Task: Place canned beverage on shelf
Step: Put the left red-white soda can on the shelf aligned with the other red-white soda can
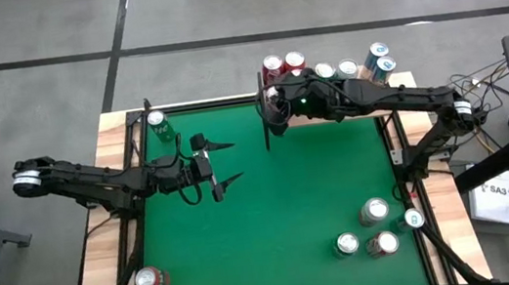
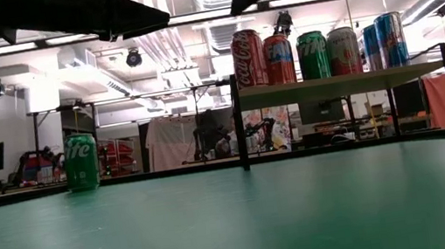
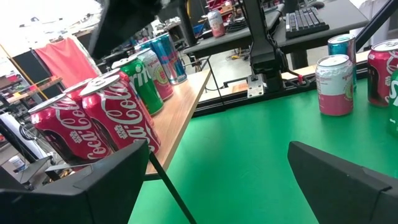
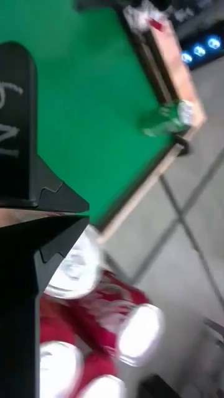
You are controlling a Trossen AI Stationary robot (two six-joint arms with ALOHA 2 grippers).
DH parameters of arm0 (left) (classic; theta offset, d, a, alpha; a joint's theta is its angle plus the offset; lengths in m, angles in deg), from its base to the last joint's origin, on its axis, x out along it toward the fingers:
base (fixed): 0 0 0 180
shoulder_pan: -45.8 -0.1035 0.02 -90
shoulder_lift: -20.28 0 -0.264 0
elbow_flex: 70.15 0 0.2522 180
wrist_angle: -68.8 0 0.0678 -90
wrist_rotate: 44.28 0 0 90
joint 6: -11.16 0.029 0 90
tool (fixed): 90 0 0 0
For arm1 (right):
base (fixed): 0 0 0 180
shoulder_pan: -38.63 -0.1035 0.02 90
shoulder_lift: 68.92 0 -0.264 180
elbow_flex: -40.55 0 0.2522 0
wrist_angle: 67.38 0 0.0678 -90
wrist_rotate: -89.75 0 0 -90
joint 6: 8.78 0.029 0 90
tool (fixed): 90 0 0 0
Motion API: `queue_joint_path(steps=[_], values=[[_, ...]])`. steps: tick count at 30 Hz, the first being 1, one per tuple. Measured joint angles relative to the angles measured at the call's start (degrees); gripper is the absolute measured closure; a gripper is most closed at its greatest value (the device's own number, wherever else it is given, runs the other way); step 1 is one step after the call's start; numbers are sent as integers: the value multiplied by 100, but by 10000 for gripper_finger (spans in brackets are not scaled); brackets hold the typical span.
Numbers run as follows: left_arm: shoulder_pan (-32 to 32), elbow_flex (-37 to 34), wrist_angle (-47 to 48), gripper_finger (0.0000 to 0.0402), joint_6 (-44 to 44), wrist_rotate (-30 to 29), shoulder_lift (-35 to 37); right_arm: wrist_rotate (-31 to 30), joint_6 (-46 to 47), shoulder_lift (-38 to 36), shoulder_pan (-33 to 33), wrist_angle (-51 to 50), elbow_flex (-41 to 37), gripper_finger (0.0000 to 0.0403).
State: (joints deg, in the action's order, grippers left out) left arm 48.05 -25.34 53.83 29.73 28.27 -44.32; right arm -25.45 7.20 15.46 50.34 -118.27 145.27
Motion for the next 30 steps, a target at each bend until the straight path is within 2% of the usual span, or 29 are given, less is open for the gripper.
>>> queue_joint_path(steps=[3,6,14,30], values=[[1,0,0,33,0,0,0,324,463,-18,2,-781,161,391],[1,0,0,33,0,0,0,290,714,-5,2,-1313,177,391],[-1,2,2,33,0,0,0,259,696,132,65,-1277,129,391],[-1,0,-2,33,24,0,0,-328,516,209,220,-1189,127,391]])
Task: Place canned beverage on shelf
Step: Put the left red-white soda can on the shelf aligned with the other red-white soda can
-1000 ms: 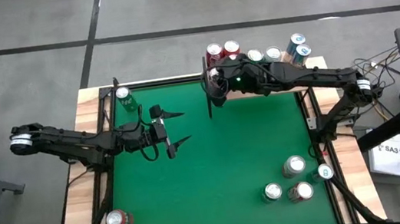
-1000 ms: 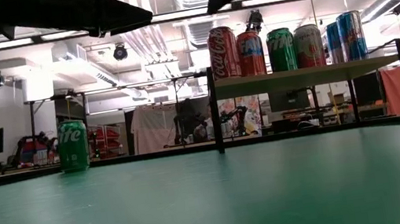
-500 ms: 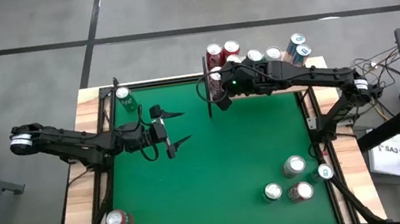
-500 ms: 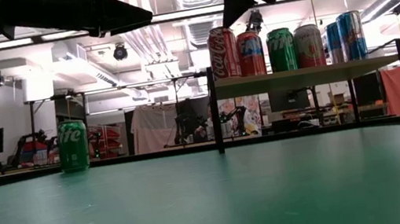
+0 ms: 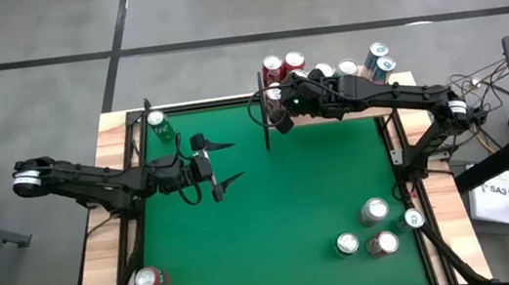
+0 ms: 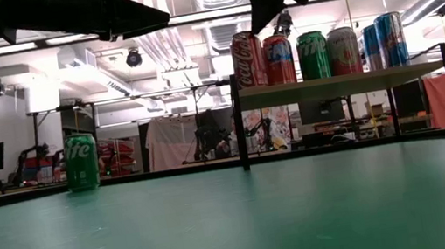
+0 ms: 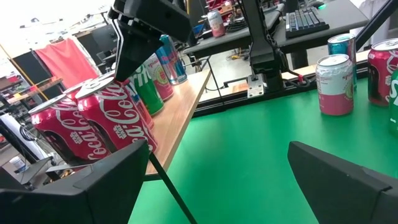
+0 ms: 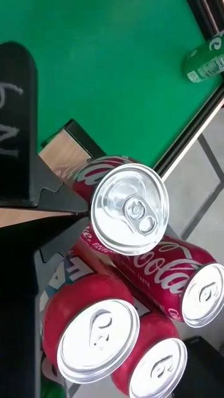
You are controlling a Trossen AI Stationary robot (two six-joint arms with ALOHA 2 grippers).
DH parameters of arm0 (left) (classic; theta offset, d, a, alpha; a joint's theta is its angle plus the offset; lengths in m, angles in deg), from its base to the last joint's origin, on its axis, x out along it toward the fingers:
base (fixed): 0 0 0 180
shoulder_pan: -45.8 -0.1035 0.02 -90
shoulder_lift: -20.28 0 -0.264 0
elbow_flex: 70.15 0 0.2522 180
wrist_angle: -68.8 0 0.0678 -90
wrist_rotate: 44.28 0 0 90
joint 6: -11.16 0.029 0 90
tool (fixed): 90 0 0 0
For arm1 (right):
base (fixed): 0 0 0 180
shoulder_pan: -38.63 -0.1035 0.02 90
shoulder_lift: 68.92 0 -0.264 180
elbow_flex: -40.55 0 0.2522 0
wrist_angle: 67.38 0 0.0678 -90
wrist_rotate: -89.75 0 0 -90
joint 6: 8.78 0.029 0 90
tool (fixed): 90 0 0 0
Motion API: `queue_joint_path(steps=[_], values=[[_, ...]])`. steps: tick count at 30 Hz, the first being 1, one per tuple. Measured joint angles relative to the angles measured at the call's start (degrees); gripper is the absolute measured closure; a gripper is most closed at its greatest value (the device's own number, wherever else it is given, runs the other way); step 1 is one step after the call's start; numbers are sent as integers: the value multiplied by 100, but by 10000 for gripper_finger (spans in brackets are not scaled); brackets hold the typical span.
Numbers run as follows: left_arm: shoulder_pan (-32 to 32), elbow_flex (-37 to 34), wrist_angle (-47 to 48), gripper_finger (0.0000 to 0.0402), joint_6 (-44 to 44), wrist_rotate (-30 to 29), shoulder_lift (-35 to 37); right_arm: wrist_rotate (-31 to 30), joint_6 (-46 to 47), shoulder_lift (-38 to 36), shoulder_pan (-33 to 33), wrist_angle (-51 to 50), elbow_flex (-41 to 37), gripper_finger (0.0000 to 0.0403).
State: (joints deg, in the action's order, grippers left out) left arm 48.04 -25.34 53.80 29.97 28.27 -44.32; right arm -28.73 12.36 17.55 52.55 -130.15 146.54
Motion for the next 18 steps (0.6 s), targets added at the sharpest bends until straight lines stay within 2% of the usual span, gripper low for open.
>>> queue_joint_path(steps=[14,18], values=[[0,2,2,33,0,0,0,-176,-164,13,42,137,0,391],[0,2,2,33,0,0,0,45,-24,-2,-1,131,0,391]])
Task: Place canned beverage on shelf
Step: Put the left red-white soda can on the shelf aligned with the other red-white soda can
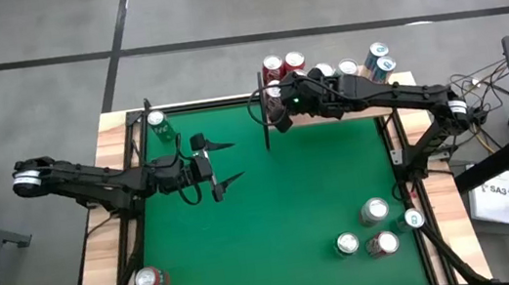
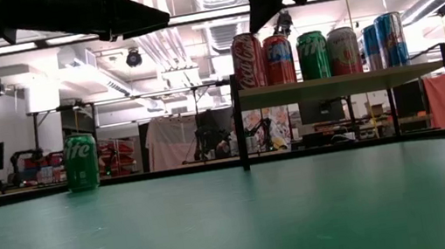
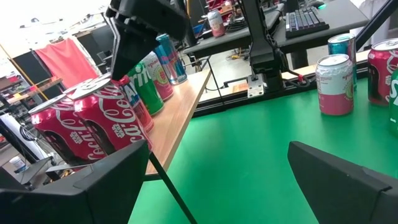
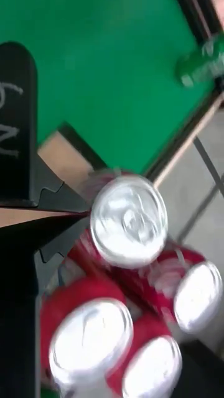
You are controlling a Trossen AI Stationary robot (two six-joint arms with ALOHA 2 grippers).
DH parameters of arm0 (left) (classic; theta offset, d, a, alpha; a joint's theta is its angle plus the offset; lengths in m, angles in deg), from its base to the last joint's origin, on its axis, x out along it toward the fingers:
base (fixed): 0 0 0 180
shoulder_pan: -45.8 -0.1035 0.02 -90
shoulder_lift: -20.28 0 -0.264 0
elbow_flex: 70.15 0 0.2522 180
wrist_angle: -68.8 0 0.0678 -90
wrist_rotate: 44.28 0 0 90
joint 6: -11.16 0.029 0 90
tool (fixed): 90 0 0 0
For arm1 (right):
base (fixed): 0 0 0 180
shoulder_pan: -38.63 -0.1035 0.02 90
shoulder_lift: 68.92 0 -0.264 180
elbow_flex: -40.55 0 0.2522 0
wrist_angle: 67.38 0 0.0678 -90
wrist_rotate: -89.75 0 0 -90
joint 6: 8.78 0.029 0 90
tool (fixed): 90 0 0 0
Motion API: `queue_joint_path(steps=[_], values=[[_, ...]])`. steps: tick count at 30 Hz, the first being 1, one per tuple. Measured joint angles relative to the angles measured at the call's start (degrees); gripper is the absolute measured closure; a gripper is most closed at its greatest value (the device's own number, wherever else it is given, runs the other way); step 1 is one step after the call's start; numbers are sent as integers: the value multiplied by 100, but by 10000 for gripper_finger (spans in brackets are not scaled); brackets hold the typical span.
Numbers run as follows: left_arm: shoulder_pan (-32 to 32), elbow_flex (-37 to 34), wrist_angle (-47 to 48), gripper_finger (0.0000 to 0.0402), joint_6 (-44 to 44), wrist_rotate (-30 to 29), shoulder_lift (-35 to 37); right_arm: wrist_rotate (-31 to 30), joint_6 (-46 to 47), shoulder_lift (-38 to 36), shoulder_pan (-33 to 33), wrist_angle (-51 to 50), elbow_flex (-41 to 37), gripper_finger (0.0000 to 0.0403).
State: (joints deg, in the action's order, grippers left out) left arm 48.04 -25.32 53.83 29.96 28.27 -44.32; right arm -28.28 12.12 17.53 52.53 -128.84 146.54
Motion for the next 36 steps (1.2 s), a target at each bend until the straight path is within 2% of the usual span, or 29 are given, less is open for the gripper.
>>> queue_joint_path(steps=[4,12,22,25,36], values=[[0,0,0,33,-2,0,0,393,117,17,-3,7,0,391],[0,0,0,33,-2,0,0,-163,-45,153,51,12,0,391],[0,0,0,33,-2,0,0,-165,45,189,-38,73,0,391],[0,0,0,33,-2,0,0,-339,-89,261,2,173,0,390],[0,0,1,33,-1,0,0,-132,115,241,-145,273,25,391]])
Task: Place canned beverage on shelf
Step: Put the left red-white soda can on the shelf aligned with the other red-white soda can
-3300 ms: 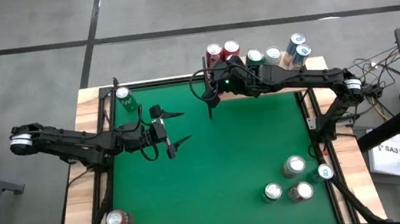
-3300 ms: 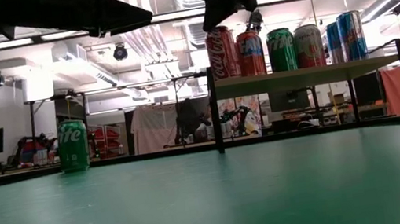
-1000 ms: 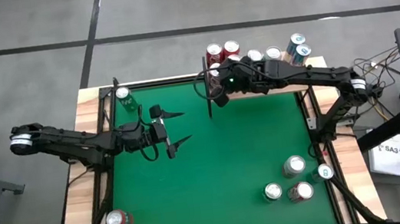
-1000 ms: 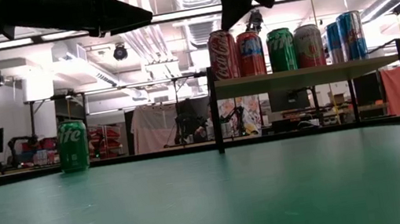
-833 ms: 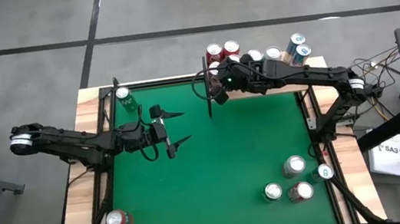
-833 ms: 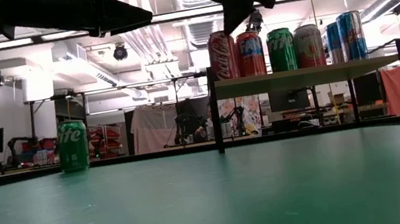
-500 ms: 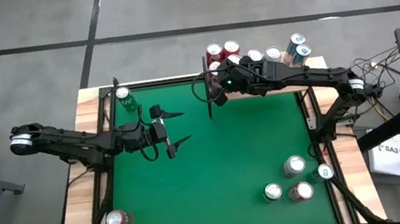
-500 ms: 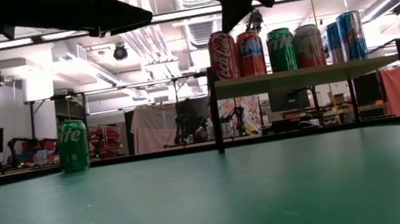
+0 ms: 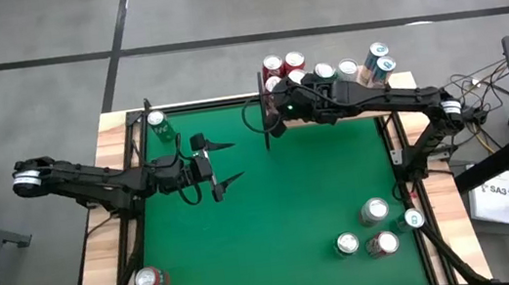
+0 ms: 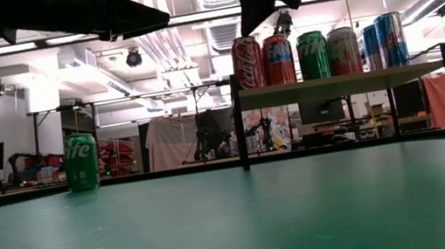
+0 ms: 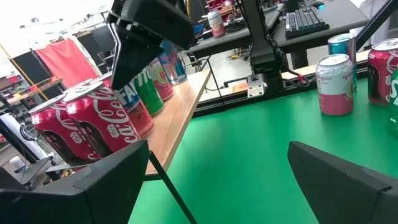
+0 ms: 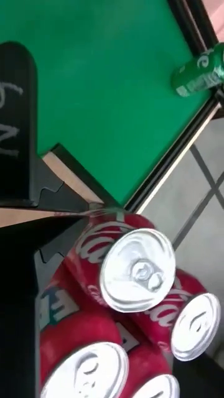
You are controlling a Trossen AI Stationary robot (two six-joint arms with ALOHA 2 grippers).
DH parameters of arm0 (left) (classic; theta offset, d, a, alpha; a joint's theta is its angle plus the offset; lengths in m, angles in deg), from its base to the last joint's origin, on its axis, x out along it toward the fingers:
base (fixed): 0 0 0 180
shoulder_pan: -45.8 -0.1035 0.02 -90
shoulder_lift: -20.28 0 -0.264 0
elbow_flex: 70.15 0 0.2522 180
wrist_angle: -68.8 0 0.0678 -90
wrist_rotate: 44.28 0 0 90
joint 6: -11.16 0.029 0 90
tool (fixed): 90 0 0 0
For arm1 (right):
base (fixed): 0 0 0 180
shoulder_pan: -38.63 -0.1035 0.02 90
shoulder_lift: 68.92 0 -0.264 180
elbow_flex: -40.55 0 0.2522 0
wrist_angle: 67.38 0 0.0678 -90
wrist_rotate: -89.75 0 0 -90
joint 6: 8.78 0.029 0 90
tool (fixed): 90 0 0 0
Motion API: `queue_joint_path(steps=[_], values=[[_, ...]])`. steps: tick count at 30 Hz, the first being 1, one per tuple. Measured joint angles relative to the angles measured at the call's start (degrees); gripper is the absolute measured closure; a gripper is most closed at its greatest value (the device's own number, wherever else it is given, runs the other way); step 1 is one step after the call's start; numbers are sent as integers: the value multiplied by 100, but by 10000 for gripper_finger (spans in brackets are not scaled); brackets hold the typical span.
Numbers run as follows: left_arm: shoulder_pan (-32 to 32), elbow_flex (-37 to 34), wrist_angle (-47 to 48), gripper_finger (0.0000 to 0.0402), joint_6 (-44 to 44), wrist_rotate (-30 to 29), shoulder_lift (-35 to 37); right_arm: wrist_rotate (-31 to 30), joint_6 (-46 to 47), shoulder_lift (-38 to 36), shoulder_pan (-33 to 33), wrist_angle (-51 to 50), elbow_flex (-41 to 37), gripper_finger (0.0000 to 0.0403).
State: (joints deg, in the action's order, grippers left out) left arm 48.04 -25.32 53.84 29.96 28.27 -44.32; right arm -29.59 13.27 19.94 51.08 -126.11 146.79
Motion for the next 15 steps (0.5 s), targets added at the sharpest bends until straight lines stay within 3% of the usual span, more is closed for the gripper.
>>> queue_joint_path(steps=[6,15], values=[[0,0,-1,33,1,-1,1,-219,-218,74,115,62,1,391],[0,0,-1,33,1,-1,2,-88,-189,65,132,74,1,391]])
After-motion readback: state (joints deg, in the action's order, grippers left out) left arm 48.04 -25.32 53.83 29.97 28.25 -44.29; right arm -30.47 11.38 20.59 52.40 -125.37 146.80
